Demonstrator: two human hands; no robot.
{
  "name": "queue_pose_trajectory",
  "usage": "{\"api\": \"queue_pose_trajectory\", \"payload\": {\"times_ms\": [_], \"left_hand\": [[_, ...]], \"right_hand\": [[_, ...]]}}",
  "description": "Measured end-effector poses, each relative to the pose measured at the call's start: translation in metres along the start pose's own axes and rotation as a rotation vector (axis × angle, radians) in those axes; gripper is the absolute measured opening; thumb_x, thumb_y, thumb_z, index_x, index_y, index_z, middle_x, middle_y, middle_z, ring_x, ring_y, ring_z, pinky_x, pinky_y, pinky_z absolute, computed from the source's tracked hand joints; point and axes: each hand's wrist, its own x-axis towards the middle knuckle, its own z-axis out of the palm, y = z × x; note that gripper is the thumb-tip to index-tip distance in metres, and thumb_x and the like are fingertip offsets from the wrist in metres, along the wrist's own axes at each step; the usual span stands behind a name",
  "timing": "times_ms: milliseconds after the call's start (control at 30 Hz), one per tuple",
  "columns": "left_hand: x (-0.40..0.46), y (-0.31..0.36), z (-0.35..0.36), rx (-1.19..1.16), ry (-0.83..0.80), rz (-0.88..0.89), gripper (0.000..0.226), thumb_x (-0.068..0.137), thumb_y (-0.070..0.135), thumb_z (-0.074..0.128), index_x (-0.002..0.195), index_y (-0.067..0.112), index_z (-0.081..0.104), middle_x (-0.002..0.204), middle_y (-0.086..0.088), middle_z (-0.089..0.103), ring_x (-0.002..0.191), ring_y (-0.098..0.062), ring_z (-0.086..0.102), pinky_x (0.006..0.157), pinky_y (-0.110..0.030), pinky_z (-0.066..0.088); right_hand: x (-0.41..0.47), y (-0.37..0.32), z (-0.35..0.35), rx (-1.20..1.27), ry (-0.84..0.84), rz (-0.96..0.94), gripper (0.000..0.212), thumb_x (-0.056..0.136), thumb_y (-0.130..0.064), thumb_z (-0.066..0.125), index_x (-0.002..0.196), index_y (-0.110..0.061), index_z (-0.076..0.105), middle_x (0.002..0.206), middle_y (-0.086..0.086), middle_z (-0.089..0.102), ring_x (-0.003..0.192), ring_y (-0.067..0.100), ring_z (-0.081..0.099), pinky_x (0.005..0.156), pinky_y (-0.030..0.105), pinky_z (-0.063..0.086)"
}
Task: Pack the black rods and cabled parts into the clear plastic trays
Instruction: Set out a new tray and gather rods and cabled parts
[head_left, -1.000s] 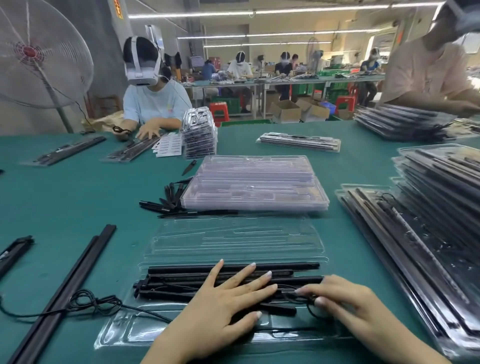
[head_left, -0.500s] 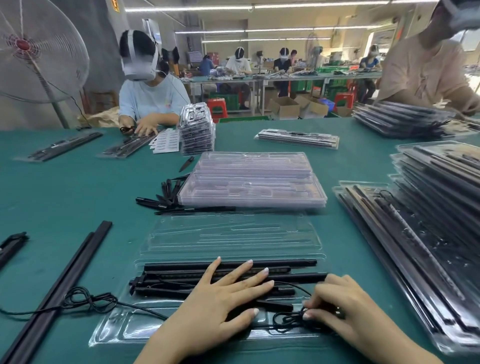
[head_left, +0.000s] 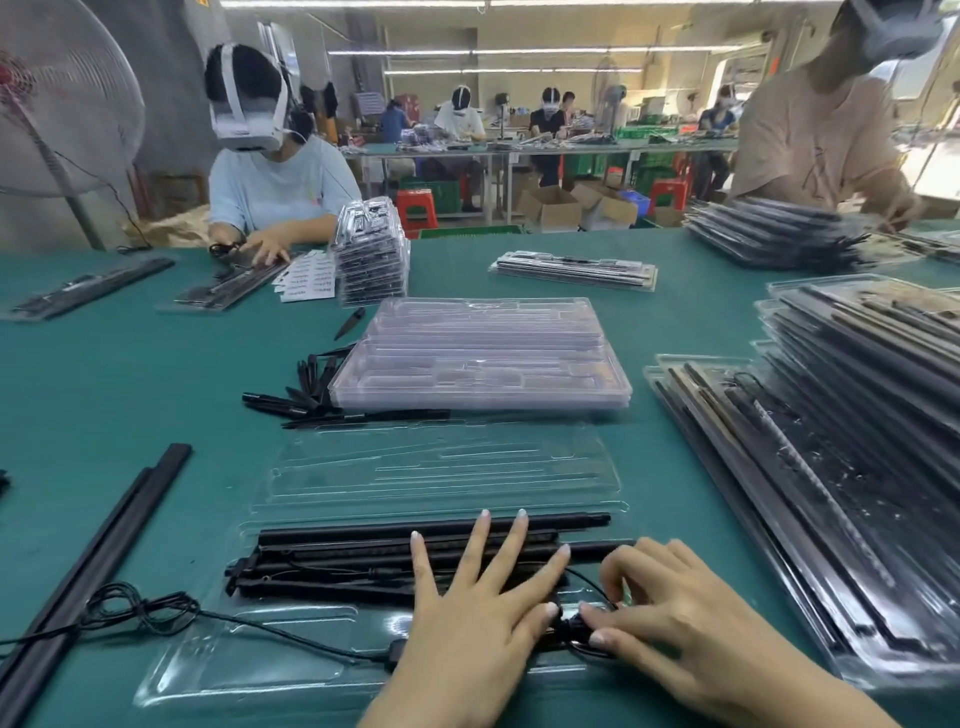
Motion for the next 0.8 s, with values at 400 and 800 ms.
{"api": "queue_pose_trajectory", "payload": {"times_ms": [400,800], "left_hand": [[-0.009,0.004,-0.009,0.228,-0.008,0.007,0.047,0.092,0.054,0.02,0.137,0.061,0.021,0.153,0.024,0.02,0.142,-0.024,0.026,0.1,-0.063,-0.004],[0.012,0.023,0.012,0.136,0.021,-0.052,0.079,0.068,0.073,-0.015,0.133,0.033,-0.035,0.139,0.022,-0.044,0.13,-0.017,-0.044,0.087,-0.064,-0.037]], "right_hand": [[-0.03,-0.004,-0.004,-0.176,-0.144,0.051,0.048,0.103,-0.042,0.015,0.13,-0.041,0.055,0.145,-0.008,0.044,0.133,0.014,0.043,0.094,0.04,0.03],[-0.022,-0.008,-0.017,-0.145,-0.328,0.059,0.053,0.103,-0.041,0.012,0.123,-0.04,0.061,0.137,-0.022,0.049,0.127,0.014,0.049,0.093,0.039,0.031]]}}
